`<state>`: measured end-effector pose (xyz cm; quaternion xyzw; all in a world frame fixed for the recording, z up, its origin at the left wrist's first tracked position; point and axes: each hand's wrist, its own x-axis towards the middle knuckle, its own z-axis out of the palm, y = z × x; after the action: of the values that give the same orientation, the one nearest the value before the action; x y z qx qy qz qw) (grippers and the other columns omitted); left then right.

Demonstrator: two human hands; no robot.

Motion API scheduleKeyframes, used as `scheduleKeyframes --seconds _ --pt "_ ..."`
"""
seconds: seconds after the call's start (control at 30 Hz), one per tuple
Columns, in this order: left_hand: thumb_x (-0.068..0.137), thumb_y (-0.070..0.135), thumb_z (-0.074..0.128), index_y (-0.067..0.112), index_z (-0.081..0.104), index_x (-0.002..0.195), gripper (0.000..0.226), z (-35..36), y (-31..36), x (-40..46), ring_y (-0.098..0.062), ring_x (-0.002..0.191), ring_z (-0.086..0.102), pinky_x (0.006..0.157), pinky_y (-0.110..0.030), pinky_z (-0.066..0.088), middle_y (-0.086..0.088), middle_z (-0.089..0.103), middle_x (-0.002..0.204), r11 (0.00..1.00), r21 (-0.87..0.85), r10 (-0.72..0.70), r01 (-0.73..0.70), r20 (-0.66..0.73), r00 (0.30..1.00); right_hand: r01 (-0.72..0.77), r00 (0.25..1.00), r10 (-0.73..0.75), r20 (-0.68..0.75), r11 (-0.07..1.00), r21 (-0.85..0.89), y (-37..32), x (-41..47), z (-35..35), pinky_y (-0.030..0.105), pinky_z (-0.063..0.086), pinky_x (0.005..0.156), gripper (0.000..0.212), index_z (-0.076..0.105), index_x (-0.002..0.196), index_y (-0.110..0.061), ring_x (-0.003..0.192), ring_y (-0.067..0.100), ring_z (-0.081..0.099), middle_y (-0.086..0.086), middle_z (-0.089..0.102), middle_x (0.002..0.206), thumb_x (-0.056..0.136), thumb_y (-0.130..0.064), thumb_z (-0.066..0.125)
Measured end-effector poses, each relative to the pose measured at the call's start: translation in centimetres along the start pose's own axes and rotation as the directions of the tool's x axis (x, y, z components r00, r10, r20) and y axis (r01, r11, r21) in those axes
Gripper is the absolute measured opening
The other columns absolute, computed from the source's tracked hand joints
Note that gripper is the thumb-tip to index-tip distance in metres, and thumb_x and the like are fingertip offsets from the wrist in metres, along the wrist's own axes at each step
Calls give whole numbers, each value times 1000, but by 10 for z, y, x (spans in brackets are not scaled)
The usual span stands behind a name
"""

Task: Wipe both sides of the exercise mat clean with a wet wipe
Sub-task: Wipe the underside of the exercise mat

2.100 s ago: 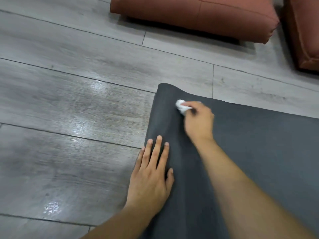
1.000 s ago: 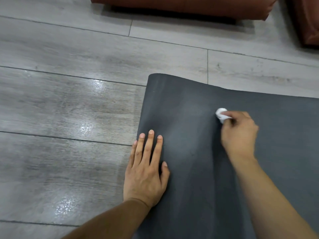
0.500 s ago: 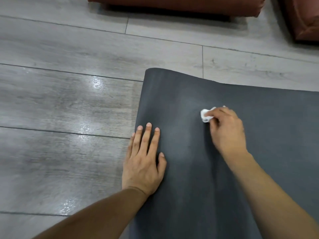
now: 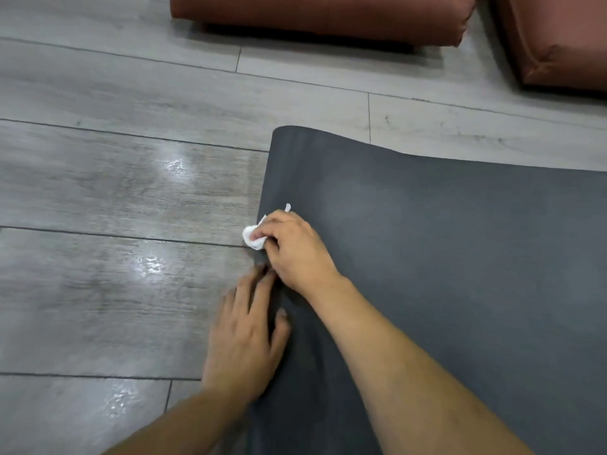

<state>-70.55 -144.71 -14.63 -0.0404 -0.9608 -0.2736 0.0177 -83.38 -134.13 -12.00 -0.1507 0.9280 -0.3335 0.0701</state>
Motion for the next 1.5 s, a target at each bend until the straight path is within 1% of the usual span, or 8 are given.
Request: scheduleKeyframes --seconds 0.3,0.43,0.6,0.83,1.07,1.17,1.3,1.5 --pt "97 32 41 12 36 159 65 27 3 -51 -32 154 31 113 -46 46 -5 20 171 985 170 -27 12 85 996 -460 790 402 -464 888 -13 89 -75 -58 21 42 92 28 74 102 -18 103 22 61 -2 65 108 87 0 58" --pt "98 30 41 12 36 159 64 31 1 -54 -29 156 25 120 -44 37 -5 20 171 988 155 -28 17 71 997 -123 968 125 -215 992 23 34 -90 -10 15 42 93 27 74 103 -21 101 8 58 -11 62 106 86 -3 63" --pt "99 28 41 11 39 158 61 35 2 -53 -29 156 26 118 -43 31 -7 23 170 989 145 -24 20 25 999 217 960 -248 -128 952 -214 37 -75 -2 29 48 88 18 69 95 -10 87 23 58 1 63 98 93 0 54" --pt "100 27 41 10 39 158 60 33 1 -52 -30 156 25 118 -45 32 -8 25 169 992 122 -6 6 7 1000 -176 908 130 -399 981 -81 33 20 -4 29 42 88 19 68 86 -14 84 22 55 3 60 93 83 2 57" --pt "99 26 41 7 42 155 59 35 0 -52 -32 155 28 119 -47 31 -11 30 167 991 131 -4 5 -13 1000 341 940 -330 84 905 -253 40 -62 -13 32 46 93 17 65 97 -13 92 24 55 3 58 99 87 -1 58" --pt "99 25 41 9 42 156 60 33 2 -52 -31 155 27 119 -47 31 -10 29 168 992 129 -6 7 -12 1000 -77 964 -37 -262 908 -412 115 -66 -66 38 44 94 17 68 93 -10 90 35 55 11 59 95 85 1 58" --pt "99 26 40 11 38 158 61 35 2 -51 -30 155 26 120 -46 30 -8 26 169 990 135 -31 29 7 1000 -681 634 500 -591 723 -118 148 -66 -105 39 43 81 24 68 104 -8 93 42 55 20 58 102 89 -8 50" --pt "100 27 38 10 40 157 60 36 2 -53 -30 156 26 119 -47 31 -8 25 169 990 135 -32 31 2 999 -20 982 -12 -189 986 -166 29 -51 -7 35 46 87 19 66 95 -14 86 26 55 6 57 97 82 -3 58"
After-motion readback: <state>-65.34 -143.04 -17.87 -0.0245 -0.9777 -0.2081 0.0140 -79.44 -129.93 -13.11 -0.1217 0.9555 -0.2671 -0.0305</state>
